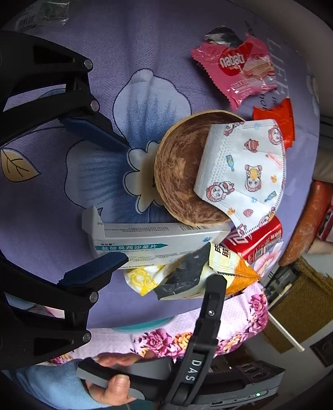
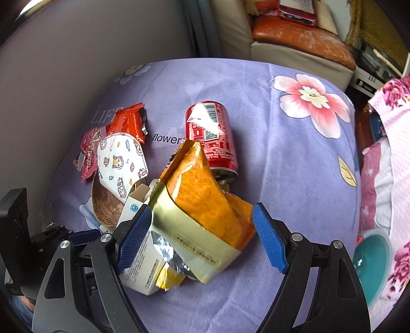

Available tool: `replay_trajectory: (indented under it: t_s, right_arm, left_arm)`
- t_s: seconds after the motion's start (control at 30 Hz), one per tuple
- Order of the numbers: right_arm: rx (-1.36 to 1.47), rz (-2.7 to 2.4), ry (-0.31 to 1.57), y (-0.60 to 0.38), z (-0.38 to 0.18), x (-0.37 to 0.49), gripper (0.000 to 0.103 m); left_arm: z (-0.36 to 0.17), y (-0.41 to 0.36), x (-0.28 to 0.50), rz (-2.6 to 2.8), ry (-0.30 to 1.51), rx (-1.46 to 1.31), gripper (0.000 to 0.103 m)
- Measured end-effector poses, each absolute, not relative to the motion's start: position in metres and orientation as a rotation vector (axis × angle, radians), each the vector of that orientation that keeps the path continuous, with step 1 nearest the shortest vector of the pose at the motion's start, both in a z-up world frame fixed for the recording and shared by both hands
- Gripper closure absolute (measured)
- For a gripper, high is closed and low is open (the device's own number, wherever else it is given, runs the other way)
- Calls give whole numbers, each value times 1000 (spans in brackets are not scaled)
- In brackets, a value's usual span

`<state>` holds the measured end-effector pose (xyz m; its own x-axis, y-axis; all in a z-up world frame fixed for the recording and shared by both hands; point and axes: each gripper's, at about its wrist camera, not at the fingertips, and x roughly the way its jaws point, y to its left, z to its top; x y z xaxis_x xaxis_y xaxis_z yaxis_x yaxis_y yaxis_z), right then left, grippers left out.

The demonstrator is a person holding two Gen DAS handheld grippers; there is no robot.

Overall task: Collect trash
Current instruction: 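Grasp the white medicine box with the left gripper while the right gripper grasps the orange snack bag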

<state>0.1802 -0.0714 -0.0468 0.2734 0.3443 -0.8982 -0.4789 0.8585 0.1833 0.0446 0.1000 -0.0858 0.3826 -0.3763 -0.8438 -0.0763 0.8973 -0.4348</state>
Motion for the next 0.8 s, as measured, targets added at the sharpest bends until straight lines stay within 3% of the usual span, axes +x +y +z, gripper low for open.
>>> replay_trajectory:
  t_s: [0.1, 0.23, 0.33, 0.77, 0.8]
  right_arm:
    - [-141, 578, 1172, -69, -52, 178, 26]
    - [-172, 581, 1181, -69, -55, 170, 53]
    - [-168, 567, 1171, -75, -53, 162, 59]
    - [41, 434, 1137, -154, -32, 130, 62]
    - [67, 425, 1138, -164, -32, 126, 62]
  left_arm:
    - [-85, 99, 46, -197, 1170, -447, 21]
    - [-84, 91, 49, -203, 1172, -438, 21]
    - [-83, 84, 49, -206, 1178, -430, 21]
    - [-73, 47, 54, -167, 1151, -363, 21]
    - [-72, 43, 56, -157, 1149, -349, 26]
